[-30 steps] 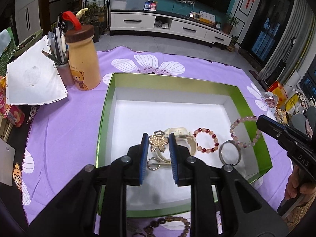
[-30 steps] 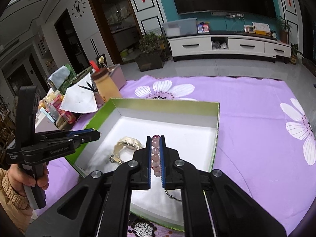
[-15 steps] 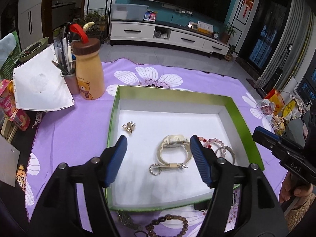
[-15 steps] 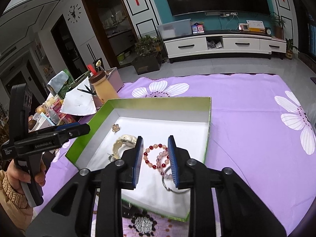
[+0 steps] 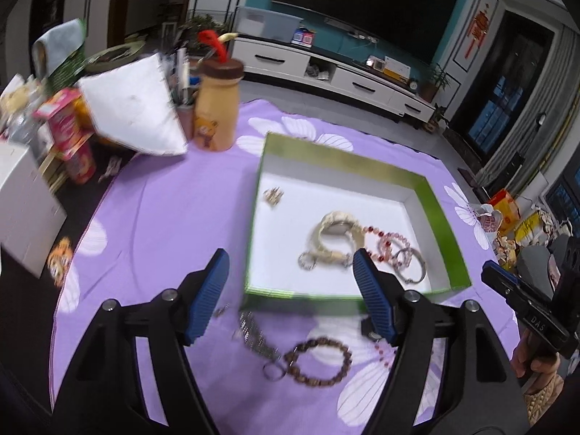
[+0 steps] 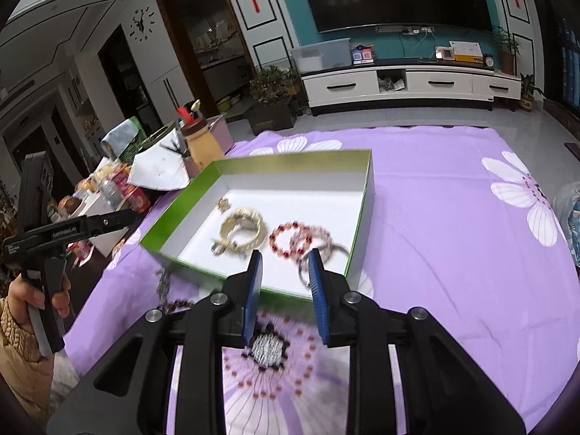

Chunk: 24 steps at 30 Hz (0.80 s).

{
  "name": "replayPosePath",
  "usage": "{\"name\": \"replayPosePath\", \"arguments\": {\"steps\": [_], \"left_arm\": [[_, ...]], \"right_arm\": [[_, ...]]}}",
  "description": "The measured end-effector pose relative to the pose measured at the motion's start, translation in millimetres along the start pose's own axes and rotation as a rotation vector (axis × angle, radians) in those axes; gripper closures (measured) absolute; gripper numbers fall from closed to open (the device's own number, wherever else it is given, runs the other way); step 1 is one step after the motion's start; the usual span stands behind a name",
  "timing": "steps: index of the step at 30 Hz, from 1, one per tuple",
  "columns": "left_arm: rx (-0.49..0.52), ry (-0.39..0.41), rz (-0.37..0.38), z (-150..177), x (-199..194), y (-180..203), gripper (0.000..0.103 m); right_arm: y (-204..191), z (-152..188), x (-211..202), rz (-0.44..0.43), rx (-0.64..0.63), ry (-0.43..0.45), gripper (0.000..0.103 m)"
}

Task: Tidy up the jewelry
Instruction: 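Withdraw both tools from the box back toward the remaining jewelry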

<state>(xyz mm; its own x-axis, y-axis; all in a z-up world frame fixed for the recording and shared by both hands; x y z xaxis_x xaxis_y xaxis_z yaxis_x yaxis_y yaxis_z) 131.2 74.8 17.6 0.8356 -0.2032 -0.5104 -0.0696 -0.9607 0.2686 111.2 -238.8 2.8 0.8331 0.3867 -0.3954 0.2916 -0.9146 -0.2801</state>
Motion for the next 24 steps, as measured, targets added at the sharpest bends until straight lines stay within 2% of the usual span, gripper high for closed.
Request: {"name": "replayPosePath", "arguments": {"steps": [6,12,19,24], "left_arm": [[-0.035,-0.027,-0.039,25.5,-16.7,-20.0,0.031],[-0.022,-0.063,-0.054,57.1,-29.9,-25.3,0.031],[0.08,-0.102,-0.074,96.6,-38.7,-11.6,0.031],[0.075,-0.127,-0.067,109.3,-36.4,-13.3,0.035]], "right_arm": [[-19.4,21.2,-13.7,-0.034,-0.016,-0.04,0.076],[-43.7,47.9,-15.9,-0.095,-0.014,-0.109,0.076],[-64.8,79.7,2.5,-0.147,0.016,-0.216,0.076],[-81.4,91.2,30.6,-0.162,0.036,-0.275,0.076]]}}
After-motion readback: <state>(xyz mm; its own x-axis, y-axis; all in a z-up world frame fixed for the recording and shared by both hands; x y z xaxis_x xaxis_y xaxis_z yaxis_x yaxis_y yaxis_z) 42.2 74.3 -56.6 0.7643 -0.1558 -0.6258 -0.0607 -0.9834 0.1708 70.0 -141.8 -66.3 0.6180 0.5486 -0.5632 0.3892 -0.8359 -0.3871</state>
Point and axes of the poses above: each gripper's, at about its wrist camera, not at the fingertips, and x roughly the way its jaws point, y to its right, z to its underside, the point moved 1 cm from there along x, roughly the way its jaws point, and after that the axes turned 15 degrees about y, right-handed, at the moved point
